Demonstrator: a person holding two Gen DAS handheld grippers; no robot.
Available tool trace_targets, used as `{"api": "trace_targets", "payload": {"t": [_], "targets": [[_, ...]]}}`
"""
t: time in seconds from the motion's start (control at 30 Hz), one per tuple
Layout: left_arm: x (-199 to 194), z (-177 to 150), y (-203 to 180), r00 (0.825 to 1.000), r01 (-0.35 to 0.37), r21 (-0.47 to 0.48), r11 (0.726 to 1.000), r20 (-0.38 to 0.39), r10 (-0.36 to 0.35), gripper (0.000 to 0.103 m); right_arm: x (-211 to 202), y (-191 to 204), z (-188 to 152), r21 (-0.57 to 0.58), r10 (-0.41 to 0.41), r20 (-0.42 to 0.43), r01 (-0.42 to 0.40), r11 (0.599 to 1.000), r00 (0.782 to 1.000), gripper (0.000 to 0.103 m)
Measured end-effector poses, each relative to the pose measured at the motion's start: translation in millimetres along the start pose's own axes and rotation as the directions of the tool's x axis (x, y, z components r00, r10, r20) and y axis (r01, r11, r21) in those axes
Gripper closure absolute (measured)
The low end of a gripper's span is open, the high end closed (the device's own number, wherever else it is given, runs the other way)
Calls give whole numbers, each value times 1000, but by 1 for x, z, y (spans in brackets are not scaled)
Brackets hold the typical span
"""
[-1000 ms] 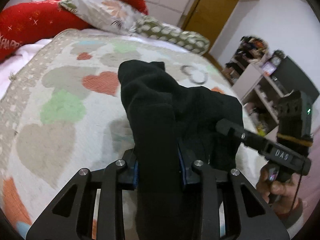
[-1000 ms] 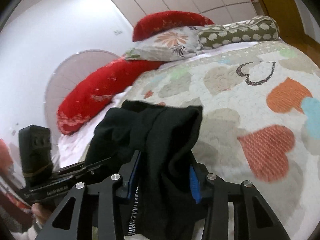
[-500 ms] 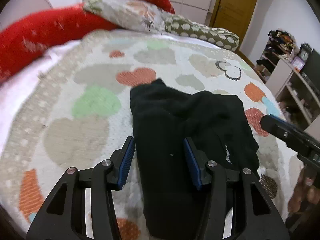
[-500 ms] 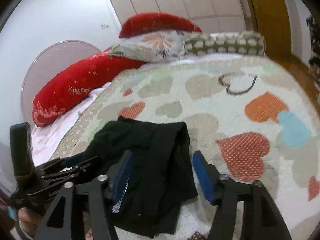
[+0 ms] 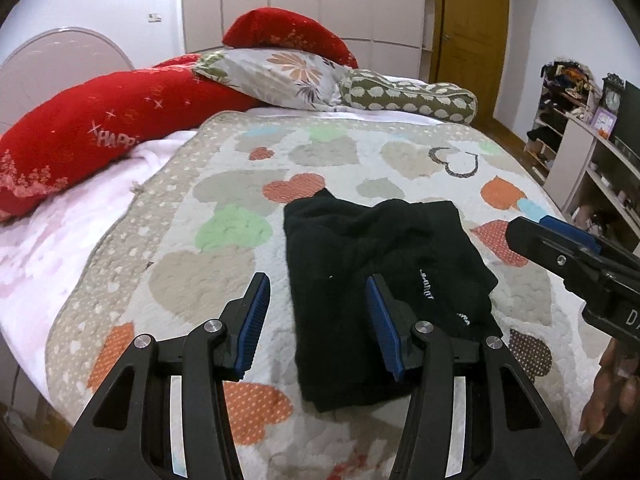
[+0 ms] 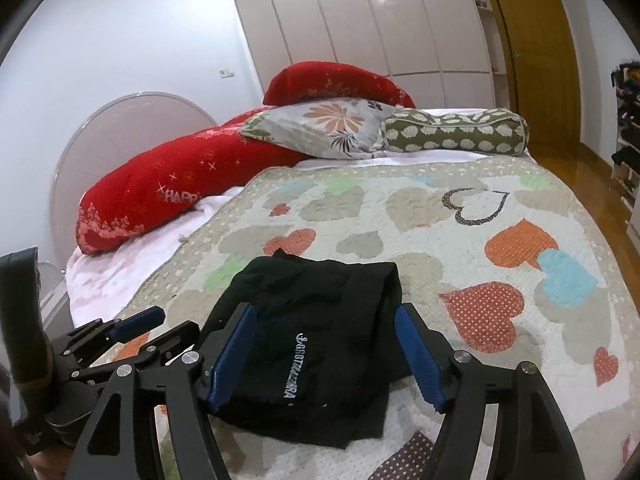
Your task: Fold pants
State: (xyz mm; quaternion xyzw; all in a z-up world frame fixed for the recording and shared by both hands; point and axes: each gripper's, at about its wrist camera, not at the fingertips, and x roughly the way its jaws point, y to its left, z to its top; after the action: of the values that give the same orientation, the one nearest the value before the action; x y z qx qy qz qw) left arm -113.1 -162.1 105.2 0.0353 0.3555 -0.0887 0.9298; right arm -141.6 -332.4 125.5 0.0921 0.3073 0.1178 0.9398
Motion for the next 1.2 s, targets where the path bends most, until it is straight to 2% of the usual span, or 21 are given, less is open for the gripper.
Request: {"api": "trace_targets", "payload": {"t": [0.2,0.53,1.2], "targets": [[-14,-4,1,1000,19,-1,1000,18,-19,53,-6,5,-3,1,5,-3,-5,1000,1000,32],[-21,-7,2,1000,9,-6,1000,26,-9,53,-9,11,-8,-4,13,-11,-13,1000,1000,32],[-17,-9,5,1000,12,-14,1000,18,-12,53,-2,16,-7,-12,30,-44,-31,999,999,31]]}}
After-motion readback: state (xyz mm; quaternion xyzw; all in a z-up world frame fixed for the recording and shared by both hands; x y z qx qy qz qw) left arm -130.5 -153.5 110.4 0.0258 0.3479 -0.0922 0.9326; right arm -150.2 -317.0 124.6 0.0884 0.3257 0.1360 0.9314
